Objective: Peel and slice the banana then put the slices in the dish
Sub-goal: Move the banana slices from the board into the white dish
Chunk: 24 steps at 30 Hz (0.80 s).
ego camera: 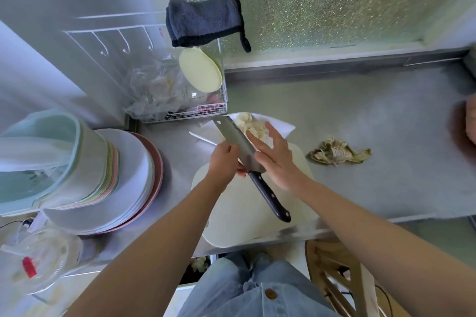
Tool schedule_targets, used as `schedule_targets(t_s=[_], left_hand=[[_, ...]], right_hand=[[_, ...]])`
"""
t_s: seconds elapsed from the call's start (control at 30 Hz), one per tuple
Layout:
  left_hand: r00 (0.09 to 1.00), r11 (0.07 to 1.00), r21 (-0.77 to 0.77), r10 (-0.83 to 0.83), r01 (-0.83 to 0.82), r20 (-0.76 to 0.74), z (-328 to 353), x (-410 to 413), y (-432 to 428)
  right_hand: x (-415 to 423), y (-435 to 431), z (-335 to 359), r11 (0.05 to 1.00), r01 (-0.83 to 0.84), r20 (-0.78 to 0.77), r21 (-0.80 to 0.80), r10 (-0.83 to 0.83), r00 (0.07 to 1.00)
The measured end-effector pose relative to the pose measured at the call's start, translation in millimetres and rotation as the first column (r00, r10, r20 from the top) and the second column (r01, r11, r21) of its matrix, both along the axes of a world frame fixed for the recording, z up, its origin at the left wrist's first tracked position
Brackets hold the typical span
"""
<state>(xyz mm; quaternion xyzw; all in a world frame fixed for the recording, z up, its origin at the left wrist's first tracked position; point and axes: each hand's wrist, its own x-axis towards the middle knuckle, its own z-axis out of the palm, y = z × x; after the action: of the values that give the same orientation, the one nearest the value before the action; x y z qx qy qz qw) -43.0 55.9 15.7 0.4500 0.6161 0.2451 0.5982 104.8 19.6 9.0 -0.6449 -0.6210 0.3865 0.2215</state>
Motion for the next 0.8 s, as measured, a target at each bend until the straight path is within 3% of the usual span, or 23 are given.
schedule_targets(t_s=[0.1, 0.37, 0.53, 0.63, 0.8], left_hand=[[1.0, 0.999, 0.032, 0.008, -0.008, -0.01, 2.6, -7.8, 3.2], [0.985, 0.997, -0.029, 0.079, -0.075, 0.152, 1.2, -32.7, 22.8], [0.982, 0.993, -0.072, 0.1, -0.089, 0.161, -1.7, -40.7, 24.0], [0.981, 0.991, -0.096, 0.105, -0.09, 0.162, -0.9, -42.8, 23.3], [0.984, 0.99, -0.099, 0.111, -0.098, 0.137, -4.2, -44.5, 23.9]], right_hand=[[-15.8, 20.0, 2.0, 0.994, -0.1, 0.08, -0.051, 0.104, 0.991], [-42.1, 46.1, -6.3, 0.994, -0.001, 0.045, -0.112, 0.006, 0.999], [-52.2, 50.5, -0.3, 0.986, 0.03, 0.027, -0.165, -0.026, 0.999], [-61.2, 49.5, 14.4, 0.971, 0.094, -0.077, -0.219, -0.113, 0.991], [-51.8, 51.8, 8.8, 0.976, 0.114, 0.005, -0.187, -0.115, 0.993]])
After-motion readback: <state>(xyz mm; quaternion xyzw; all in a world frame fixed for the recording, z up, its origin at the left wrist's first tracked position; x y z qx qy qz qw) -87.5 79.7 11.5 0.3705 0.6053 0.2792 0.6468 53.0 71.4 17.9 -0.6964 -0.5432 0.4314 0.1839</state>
